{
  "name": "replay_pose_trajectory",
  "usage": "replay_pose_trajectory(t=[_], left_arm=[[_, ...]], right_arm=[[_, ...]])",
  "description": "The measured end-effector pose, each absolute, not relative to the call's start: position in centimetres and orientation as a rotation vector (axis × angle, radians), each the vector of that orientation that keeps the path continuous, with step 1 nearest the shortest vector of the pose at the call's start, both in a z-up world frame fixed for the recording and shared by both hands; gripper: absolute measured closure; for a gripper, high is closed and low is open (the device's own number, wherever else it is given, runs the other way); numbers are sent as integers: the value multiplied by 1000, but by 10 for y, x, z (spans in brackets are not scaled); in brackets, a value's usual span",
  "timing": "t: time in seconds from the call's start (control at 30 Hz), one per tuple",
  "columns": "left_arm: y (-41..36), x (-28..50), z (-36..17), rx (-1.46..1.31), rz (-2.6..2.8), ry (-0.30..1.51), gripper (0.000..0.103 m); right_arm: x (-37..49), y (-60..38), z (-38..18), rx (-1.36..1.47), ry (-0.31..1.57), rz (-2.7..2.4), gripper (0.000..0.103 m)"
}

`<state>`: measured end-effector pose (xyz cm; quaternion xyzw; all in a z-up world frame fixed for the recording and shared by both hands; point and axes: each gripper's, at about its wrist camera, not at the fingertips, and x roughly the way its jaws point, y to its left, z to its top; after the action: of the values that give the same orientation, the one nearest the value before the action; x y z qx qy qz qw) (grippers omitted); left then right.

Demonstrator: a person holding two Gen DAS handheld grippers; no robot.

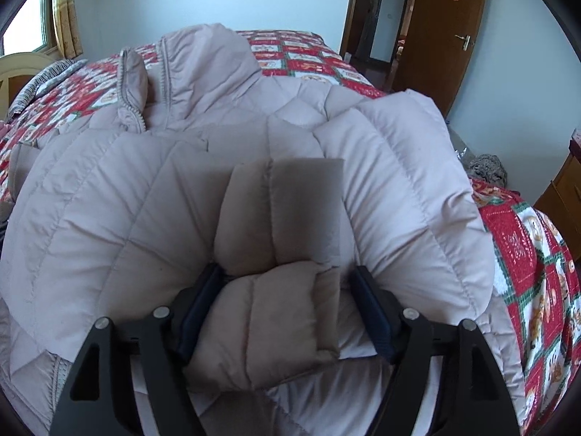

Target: Fold large clothes

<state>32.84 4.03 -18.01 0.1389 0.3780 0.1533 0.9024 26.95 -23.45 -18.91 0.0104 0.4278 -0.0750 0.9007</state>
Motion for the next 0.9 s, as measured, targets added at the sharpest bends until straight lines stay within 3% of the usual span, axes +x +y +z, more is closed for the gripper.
replay_pose_trajectory(t=[0.13,0.23,0.33,0.57,0.9], left_arm=[[64,324,-154,126,211,831,19],[74,325,-115,-10,176,746,19],[61,348,-99,0,114,784,17],[49,355,-160,282,217,920,17],[53,295,-179,405,251,788,17]], right_arm=[[257,-245,-161,109,844,-108,26],[250,-247,-130,134,746,-109,26],[263,-239,-116,253,777,26,27],[280,-175,-180,159,982,154,32],[232,-152,-196,53,978,245,30]])
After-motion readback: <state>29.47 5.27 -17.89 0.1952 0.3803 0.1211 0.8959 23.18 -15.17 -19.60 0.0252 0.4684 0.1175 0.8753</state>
